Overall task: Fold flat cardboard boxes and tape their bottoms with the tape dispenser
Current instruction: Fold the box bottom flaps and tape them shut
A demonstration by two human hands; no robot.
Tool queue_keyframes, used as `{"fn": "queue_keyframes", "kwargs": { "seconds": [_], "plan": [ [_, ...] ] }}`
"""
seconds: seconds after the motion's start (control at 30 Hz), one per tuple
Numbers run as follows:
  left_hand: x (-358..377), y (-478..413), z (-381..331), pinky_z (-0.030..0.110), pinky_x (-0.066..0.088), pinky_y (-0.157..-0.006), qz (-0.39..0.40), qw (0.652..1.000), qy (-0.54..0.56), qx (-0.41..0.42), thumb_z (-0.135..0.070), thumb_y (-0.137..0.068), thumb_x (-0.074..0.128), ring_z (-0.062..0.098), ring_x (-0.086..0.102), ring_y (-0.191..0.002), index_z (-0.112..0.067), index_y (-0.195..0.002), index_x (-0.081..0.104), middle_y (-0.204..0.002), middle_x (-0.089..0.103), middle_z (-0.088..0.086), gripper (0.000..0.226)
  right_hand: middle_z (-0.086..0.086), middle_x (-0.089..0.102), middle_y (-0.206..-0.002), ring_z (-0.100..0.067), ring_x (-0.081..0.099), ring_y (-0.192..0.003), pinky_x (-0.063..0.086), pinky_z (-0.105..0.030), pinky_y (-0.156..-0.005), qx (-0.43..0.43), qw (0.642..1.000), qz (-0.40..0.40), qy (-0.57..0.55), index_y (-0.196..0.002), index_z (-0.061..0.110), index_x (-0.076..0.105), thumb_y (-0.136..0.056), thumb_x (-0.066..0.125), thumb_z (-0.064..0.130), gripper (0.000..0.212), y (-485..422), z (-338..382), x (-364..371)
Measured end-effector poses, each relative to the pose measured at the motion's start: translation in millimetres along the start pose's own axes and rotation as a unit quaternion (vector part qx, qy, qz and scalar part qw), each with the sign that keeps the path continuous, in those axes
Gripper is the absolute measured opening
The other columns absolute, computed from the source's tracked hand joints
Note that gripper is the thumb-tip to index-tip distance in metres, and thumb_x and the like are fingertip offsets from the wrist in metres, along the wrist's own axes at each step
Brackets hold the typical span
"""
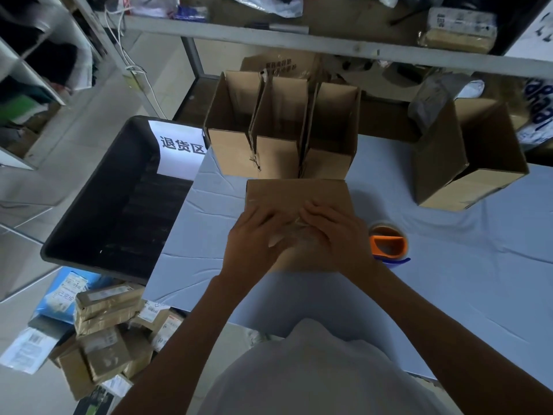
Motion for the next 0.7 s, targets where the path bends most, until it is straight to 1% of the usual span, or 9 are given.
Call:
{"fn": "queue_keyframes", "kwargs": {
  "seconds": [0.1,0.17,0.23,0.33,0.4,0.5,0.6,0.63,0.7],
  "plan": [
    [-9,0,0,0.031,0.053,-0.056,-0.037,0.997,-0.034,0.055,-0.002,-0.076,0.071,0.020,0.066,-0.078,-0.020,-0.088,0.075,-0.084,0.070,-0.001,0.021,-0.014,0.069,-0.109,-0.033,0.066,-0.100,0.059,-0.047,-0.064,0.000,0.999,0.022,0.023,-0.106,0.004,0.070,-0.096,0.047,0.029,0.036,-19,5,6],
    [-14,-4,-1,0.029,0.049,-0.049,-0.052,0.996,-0.044,0.061,0.005,-0.074,0.065,0.019,0.065,-0.071,-0.020,-0.085,0.074,-0.079,0.070,-0.003,0.028,-0.014,0.068,-0.112,-0.030,0.064,-0.103,0.058,-0.042,-0.069,-0.017,0.999,0.011,0.026,-0.109,0.005,0.069,-0.091,0.053,0.027,0.032,-20,17,5],
    [-15,-6,-6,0.027,0.042,-0.041,-0.052,0.995,-0.059,0.059,0.007,-0.067,0.063,0.017,0.060,-0.062,-0.022,-0.079,0.073,-0.073,0.067,-0.006,0.033,-0.015,0.068,-0.109,-0.025,0.060,-0.103,0.055,-0.038,-0.078,-0.049,0.999,-0.017,0.004,-0.107,0.001,0.068,-0.095,0.048,0.026,0.034,-18,29,-2],
    [-12,-4,-9,0.025,0.035,-0.037,-0.034,0.996,-0.070,0.042,0.006,-0.059,0.065,0.014,0.055,-0.055,-0.022,-0.070,0.069,-0.066,0.062,-0.007,0.030,-0.014,0.069,-0.097,-0.027,0.066,-0.089,0.057,-0.037,-0.067,-0.053,0.999,-0.014,-0.003,-0.097,0.000,0.070,-0.088,0.051,0.016,0.026,-21,38,-1],
    [-12,-7,-6,0.023,0.033,-0.036,-0.028,0.997,-0.066,0.025,0.005,-0.057,0.067,0.014,0.055,-0.053,-0.022,-0.067,0.068,-0.063,0.060,-0.006,0.028,-0.012,0.069,-0.096,-0.029,0.067,-0.086,0.056,-0.038,-0.066,-0.039,0.999,0.015,0.004,-0.095,0.001,0.070,-0.086,0.050,0.016,0.026,-25,35,6],
    [-13,-12,2,0.021,0.036,-0.039,-0.020,0.999,-0.043,0.016,0.001,-0.059,0.068,0.016,0.058,-0.054,-0.023,-0.072,0.072,-0.063,0.062,-0.006,0.027,-0.014,0.068,-0.097,-0.032,0.066,-0.085,0.056,-0.040,-0.067,-0.030,0.998,0.060,0.004,-0.097,0.002,0.067,-0.085,0.049,0.016,0.026,-34,31,14],
    [-13,-11,15,0.028,0.050,-0.051,-0.005,1.000,0.018,0.005,-0.014,-0.073,0.070,0.014,0.064,-0.065,-0.023,-0.086,0.075,-0.078,0.070,-0.006,0.017,-0.009,0.068,-0.102,-0.023,0.062,-0.093,0.049,-0.031,-0.084,-0.013,0.999,0.041,-0.031,-0.098,0.006,0.069,-0.089,0.053,0.023,0.025,-35,17,11],
    [-12,-9,19,0.029,0.052,-0.058,0.002,0.999,0.036,-0.006,-0.018,-0.074,0.070,0.013,0.065,-0.071,-0.023,-0.089,0.074,-0.084,0.072,-0.006,0.017,-0.007,0.068,-0.104,-0.018,0.059,-0.098,0.047,-0.028,-0.085,0.005,0.999,0.026,-0.047,-0.099,0.008,0.070,-0.090,0.054,0.029,0.028,-33,11,6],
    [-8,-3,22,0.030,0.054,-0.063,0.024,0.998,0.054,-0.021,-0.013,-0.068,0.074,0.012,0.064,-0.080,-0.022,-0.092,0.073,-0.091,0.071,-0.006,0.026,-0.004,0.069,-0.106,-0.015,0.056,-0.101,0.050,-0.030,-0.081,0.024,0.998,-0.004,-0.059,-0.100,0.010,0.071,-0.094,0.048,0.039,0.038,-25,4,1]
  ]
}}
Point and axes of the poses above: each hand's wrist, its own y-axis away from the middle knuckle, its own x-axis out of the palm, z = x × y, the point moved 7 cm from there along -y, towards the middle knuckle
